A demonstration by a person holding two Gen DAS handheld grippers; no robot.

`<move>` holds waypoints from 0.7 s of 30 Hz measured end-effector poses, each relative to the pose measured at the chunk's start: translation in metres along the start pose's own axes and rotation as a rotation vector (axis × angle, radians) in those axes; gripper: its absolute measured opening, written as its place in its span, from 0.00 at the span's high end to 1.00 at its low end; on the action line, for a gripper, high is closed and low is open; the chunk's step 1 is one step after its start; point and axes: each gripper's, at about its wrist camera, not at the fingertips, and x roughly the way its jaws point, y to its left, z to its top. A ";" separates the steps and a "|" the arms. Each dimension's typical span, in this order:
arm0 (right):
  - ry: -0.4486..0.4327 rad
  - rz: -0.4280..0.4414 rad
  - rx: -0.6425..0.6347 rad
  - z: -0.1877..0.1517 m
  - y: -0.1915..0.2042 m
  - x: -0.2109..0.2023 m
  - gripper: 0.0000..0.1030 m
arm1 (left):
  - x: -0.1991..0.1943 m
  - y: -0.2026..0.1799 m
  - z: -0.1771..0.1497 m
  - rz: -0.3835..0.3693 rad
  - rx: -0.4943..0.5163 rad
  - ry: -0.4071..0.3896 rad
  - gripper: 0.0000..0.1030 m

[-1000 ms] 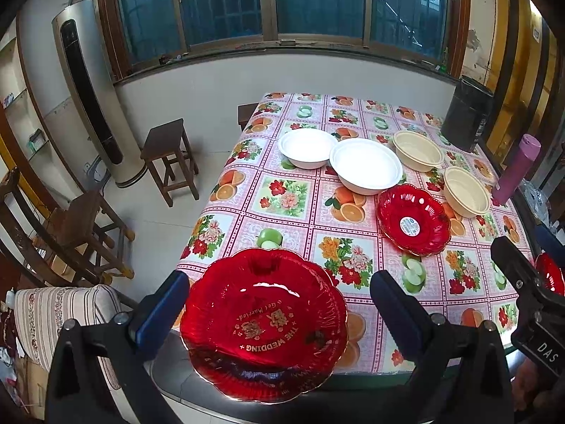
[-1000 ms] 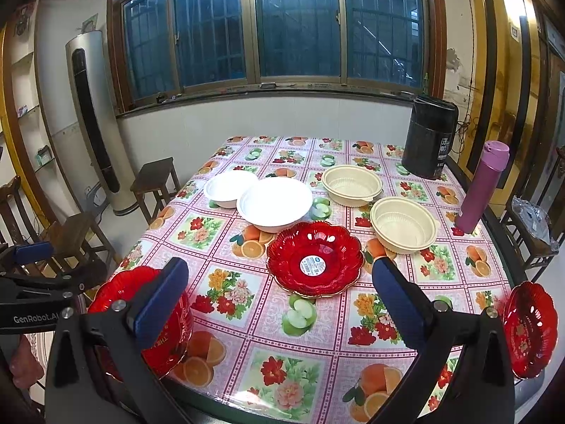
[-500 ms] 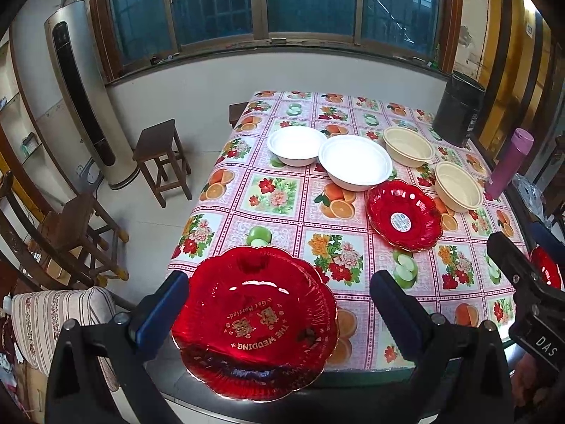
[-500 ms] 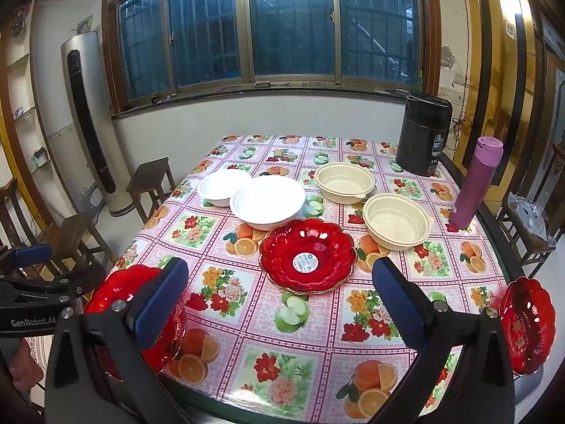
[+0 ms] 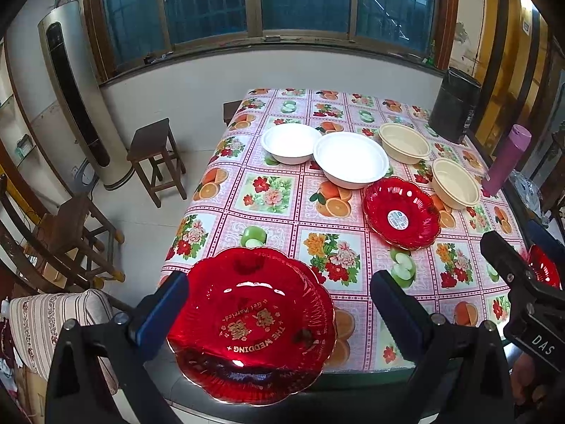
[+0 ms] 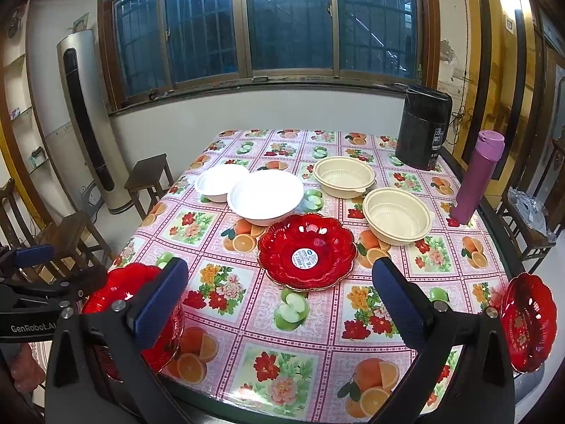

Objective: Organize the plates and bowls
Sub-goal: 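Hold the large red wedding plate steady in the left tool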

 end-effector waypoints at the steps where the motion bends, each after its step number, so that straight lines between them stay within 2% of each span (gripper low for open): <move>1: 0.001 0.001 -0.001 0.000 0.001 0.000 0.00 | 0.000 0.001 0.000 0.001 -0.001 0.000 0.00; 21: 0.037 0.057 -0.048 -0.004 0.033 0.015 0.00 | 0.005 0.037 -0.011 0.050 -0.074 0.029 0.00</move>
